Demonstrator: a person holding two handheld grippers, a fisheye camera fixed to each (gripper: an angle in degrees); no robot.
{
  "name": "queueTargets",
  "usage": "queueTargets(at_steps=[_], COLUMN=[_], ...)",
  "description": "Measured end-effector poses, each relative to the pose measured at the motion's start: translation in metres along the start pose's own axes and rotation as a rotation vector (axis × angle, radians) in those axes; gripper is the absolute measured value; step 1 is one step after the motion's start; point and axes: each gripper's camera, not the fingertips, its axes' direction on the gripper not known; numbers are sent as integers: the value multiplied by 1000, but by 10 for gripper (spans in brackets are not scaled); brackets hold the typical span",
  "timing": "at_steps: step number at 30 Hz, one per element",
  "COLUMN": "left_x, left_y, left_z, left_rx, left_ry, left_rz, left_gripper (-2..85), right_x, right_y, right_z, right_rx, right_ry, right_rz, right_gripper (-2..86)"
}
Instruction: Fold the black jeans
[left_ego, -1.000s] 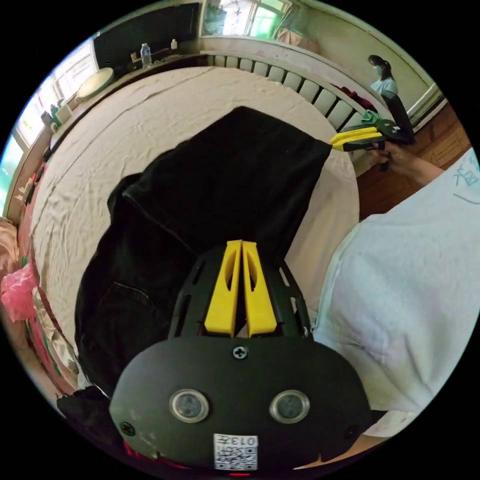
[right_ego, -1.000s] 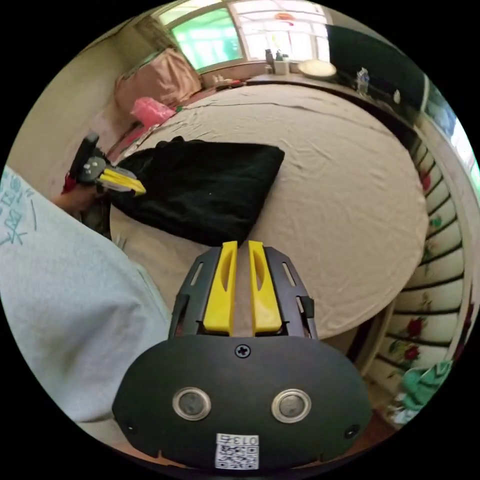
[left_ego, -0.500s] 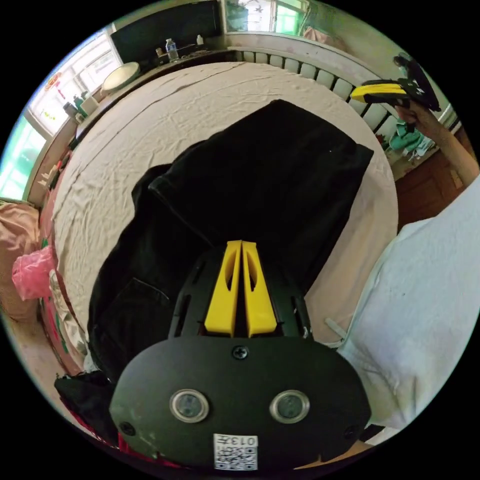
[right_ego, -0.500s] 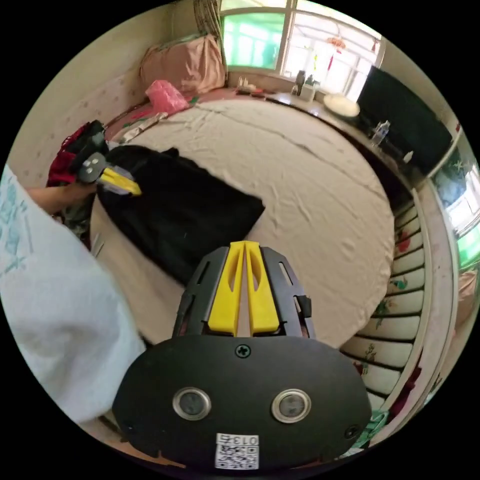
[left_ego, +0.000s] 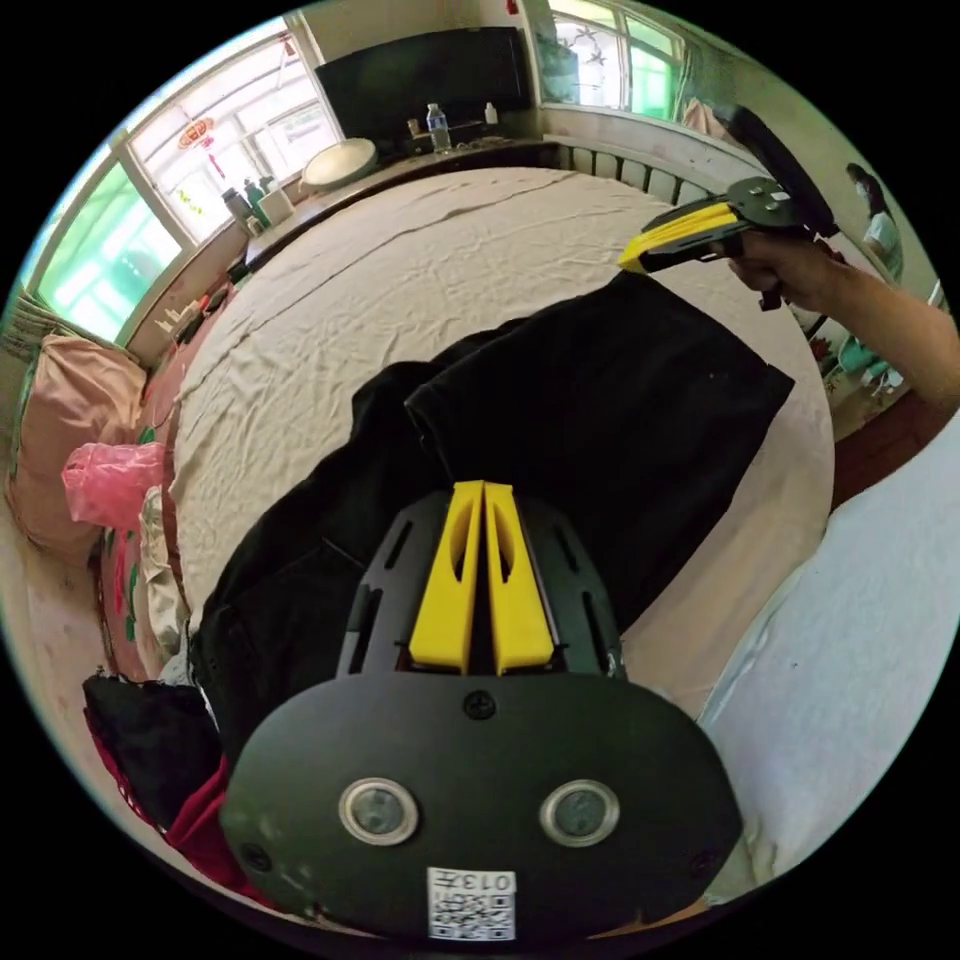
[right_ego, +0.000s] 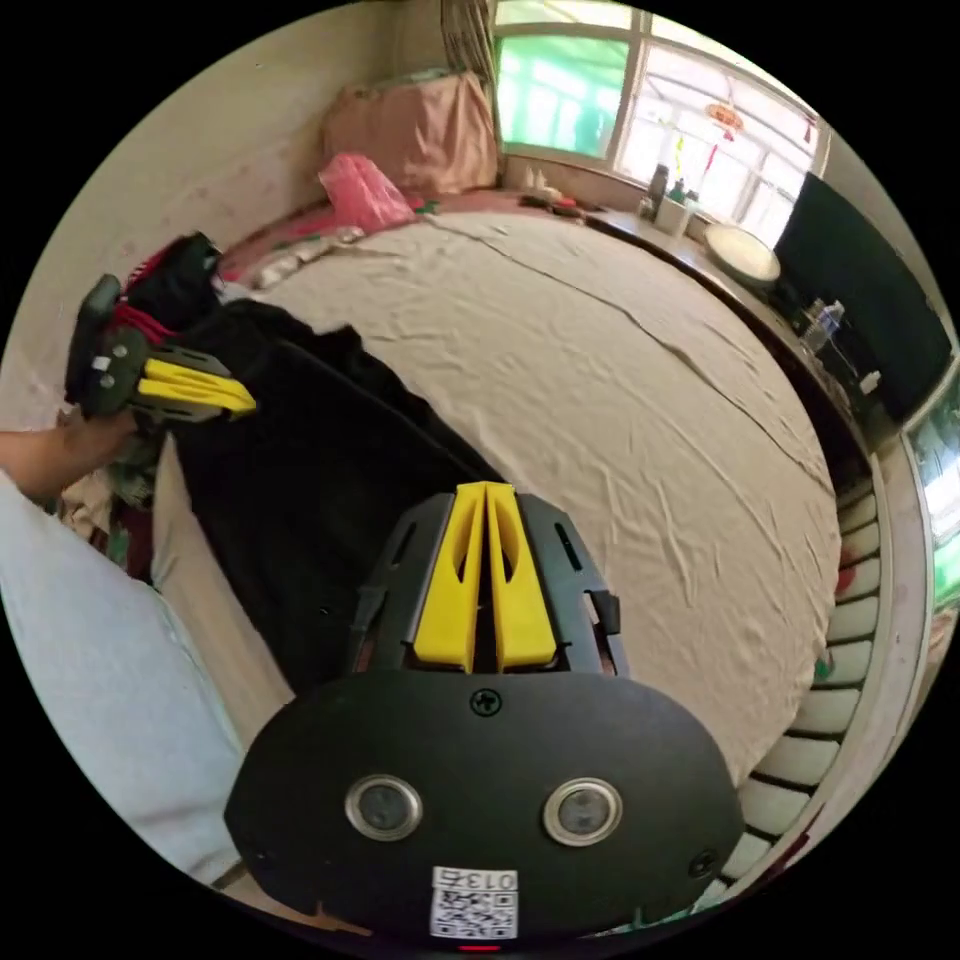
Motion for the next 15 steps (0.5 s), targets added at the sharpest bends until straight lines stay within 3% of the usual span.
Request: queueTargets(at_steps=[3,6,8,10,12,15], left_x=[2,-13,-36,-52,-67,-97], left_y=[24,50,74,90,110,170], left_z=[0,23,25,23,11,-33], left_rx=[-36,-136,-60,-39,-28,80], left_ry=[4,-21,88,156,154,55], left_rz=[27,-43,-129,-191,-240,-397], left_gripper=[-3,-3,-2,-1,2,21], right_x=[-50,-104,-121,-130,-130,-127], right_y=[-19,-36,-45,-55,-65,-84], right_z=[10,44,74,115,118,82], right_rx=[54,69,35,-121,-179,-70], right_ry=[-149,-163,-164,-129,-162,-287], right_rz=[-169,-333,-362,-381,-398,-438], right_gripper=[-1,-1,1,2,5,14])
